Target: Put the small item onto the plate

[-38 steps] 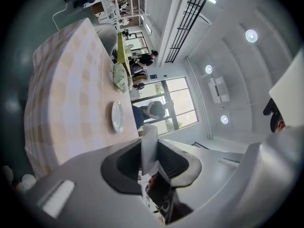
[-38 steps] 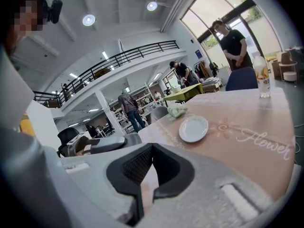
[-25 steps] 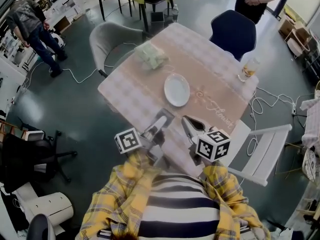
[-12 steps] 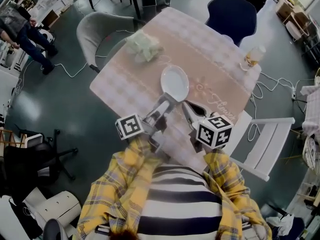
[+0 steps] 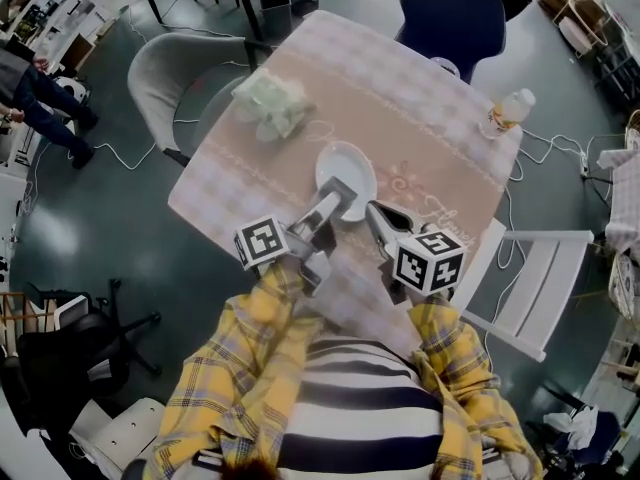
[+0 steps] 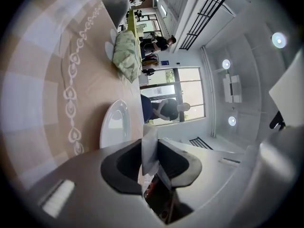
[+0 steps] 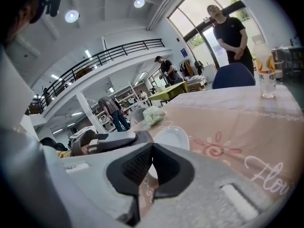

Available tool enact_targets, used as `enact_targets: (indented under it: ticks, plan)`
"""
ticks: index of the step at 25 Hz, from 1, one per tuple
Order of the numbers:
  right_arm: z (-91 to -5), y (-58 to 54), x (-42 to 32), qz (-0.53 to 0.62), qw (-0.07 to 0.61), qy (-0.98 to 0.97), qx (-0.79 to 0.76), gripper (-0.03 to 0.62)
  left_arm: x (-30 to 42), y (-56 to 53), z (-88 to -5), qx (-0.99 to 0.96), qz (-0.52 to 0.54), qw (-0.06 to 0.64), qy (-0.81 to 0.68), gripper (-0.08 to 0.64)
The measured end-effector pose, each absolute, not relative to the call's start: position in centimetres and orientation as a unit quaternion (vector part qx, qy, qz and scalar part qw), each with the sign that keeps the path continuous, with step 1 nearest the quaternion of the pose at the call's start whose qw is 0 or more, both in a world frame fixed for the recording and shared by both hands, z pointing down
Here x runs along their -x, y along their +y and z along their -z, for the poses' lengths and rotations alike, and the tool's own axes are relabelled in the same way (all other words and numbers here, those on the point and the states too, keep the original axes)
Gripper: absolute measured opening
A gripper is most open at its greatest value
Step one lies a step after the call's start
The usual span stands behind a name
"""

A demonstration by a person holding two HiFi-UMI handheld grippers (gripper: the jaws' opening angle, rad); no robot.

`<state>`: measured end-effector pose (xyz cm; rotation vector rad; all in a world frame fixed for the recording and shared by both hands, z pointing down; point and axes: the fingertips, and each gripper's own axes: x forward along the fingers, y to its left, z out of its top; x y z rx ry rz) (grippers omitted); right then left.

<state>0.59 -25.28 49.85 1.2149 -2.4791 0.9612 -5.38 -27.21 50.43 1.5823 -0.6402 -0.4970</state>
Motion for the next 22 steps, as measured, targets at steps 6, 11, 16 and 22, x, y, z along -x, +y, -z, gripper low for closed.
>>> enact_targets:
  ticks: [6,11,16,22]
  plan:
    - [-50.7,-27.2,-0.8,-0.325,0.120,-0.838,-0.422,-0.002,4.6,-29.5,-51.1,-0.680,0.207,0.648,-0.273,0.086]
    - [-51.0,-28.6,-0.6,-0.322,0.124,-0.838,-0.424,-0.002,4.3,-30.2,-52.1,-0.665,0.194,0.666,-0.277,0.086]
    - [-51.1,-29.0,-0.3,-0.322,0.123,-0.836,-0.426,-0.002,3.9,-30.7,-53.2,-0.661,0.147,0.678,-0.288,0.086]
    - [-51.4,-28.8,-0.6,-0.330,0.116,-0.832,-0.430,-0.002,3.3,-31.4,-54.7,-0.654,0.090,0.688,-0.302,0.086]
